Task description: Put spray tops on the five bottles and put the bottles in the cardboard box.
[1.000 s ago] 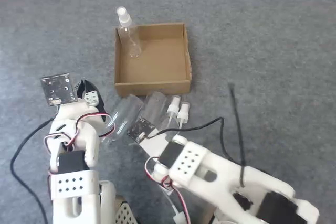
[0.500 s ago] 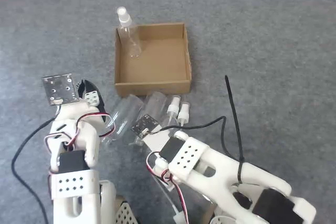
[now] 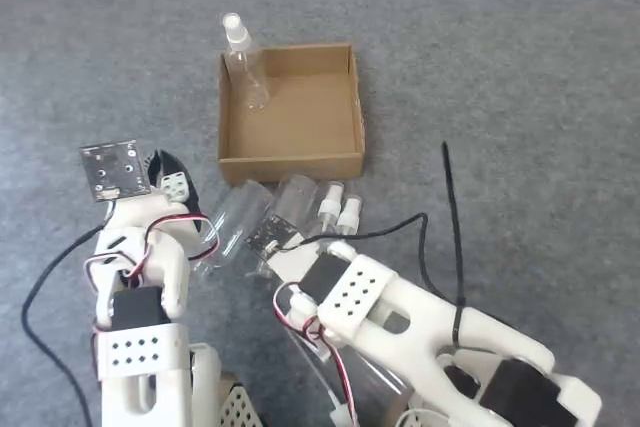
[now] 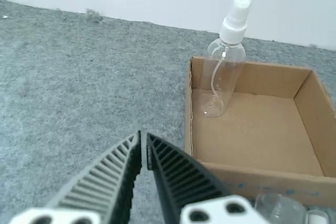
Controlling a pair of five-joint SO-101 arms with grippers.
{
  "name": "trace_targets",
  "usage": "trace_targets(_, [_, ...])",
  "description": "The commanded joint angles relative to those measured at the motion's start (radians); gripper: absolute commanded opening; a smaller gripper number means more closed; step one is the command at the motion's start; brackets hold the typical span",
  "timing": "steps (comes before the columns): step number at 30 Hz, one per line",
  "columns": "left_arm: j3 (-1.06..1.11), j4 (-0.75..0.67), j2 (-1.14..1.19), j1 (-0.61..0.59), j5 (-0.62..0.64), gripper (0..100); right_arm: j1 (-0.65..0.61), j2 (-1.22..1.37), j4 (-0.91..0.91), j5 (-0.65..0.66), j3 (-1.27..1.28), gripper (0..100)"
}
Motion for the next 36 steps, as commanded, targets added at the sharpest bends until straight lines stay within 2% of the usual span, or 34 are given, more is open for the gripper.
trace_targets(1, [-0.013, -0.034, -0.012, -0.002, -0.012, 1, 0.039, -0.012, 0.107, 0.015, -0.129, 2.9])
trace_targets(6, [-0.013, -0.034, -0.012, -0.002, -0.012, 1, 0.104, -0.012, 0.179, 0.017, -0.209, 2.8])
trace_targets(13, [-0.013, -0.034, -0.012, -0.002, -0.012, 1, 0.116, -0.122, 0.249, 0.017, -0.267, 2.8])
trace_targets(23, [-0.013, -0.034, -0.012, -0.002, -0.012, 1, 0.116, -0.415, 0.222, 0.017, -0.261, 2.8])
trace_targets(36, [-0.013, -0.034, -0.012, -0.002, -0.012, 1, 0.116, -0.605, 0.183, 0.012, -0.264, 2.8])
